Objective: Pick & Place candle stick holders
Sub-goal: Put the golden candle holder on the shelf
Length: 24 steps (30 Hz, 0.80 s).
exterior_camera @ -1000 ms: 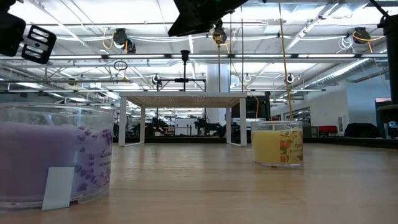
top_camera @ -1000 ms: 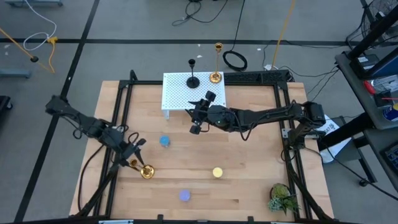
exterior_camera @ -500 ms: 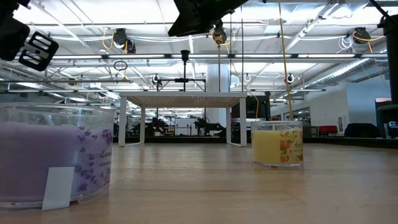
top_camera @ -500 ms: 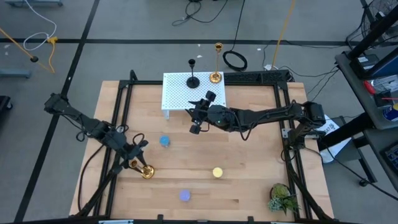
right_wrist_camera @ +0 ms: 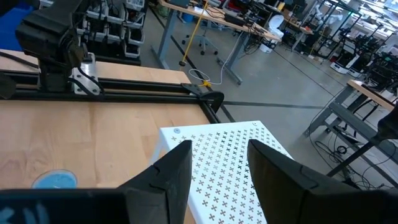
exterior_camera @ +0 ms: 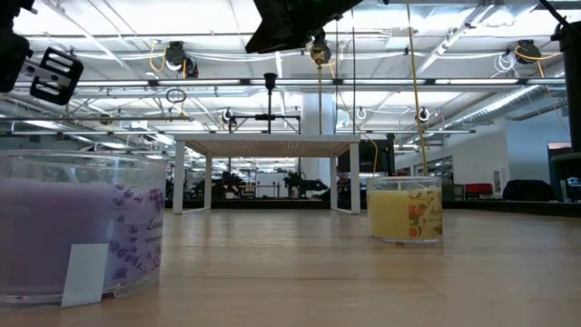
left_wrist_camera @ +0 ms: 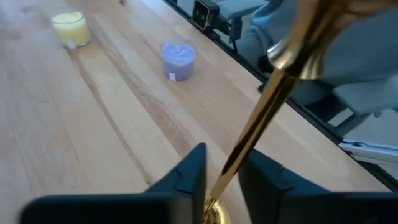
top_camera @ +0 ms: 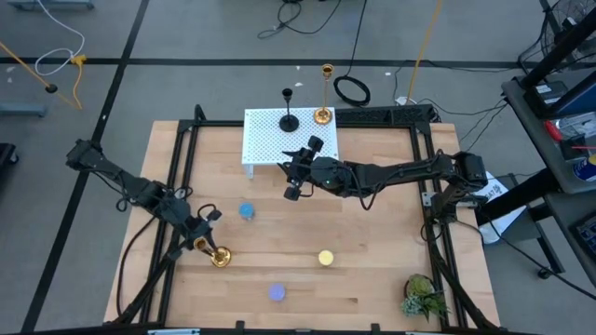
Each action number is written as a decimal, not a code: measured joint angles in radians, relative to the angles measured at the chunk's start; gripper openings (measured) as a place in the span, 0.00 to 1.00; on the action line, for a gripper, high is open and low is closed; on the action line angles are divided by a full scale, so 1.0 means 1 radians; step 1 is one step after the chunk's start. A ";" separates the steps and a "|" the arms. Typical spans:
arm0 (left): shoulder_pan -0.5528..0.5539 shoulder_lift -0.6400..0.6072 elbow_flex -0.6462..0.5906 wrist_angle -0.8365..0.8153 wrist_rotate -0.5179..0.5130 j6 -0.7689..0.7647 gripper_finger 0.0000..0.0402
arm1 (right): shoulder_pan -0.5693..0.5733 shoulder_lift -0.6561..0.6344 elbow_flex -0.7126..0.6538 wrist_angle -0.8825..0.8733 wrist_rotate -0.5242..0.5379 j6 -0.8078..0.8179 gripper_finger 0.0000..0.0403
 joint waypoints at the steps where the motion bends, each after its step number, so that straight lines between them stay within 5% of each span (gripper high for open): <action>1: 0.000 0.000 0.000 0.000 0.000 0.003 0.14 | 0.000 0.000 0.000 0.000 0.000 0.000 0.37; 4: 0.000 0.000 0.000 0.011 -0.008 0.001 0.04 | 0.000 0.000 0.000 0.000 0.000 0.000 0.37; 24: -0.002 0.126 0.024 0.416 -0.330 -0.103 0.04 | 0.040 0.000 0.000 -0.048 0.001 -0.061 0.37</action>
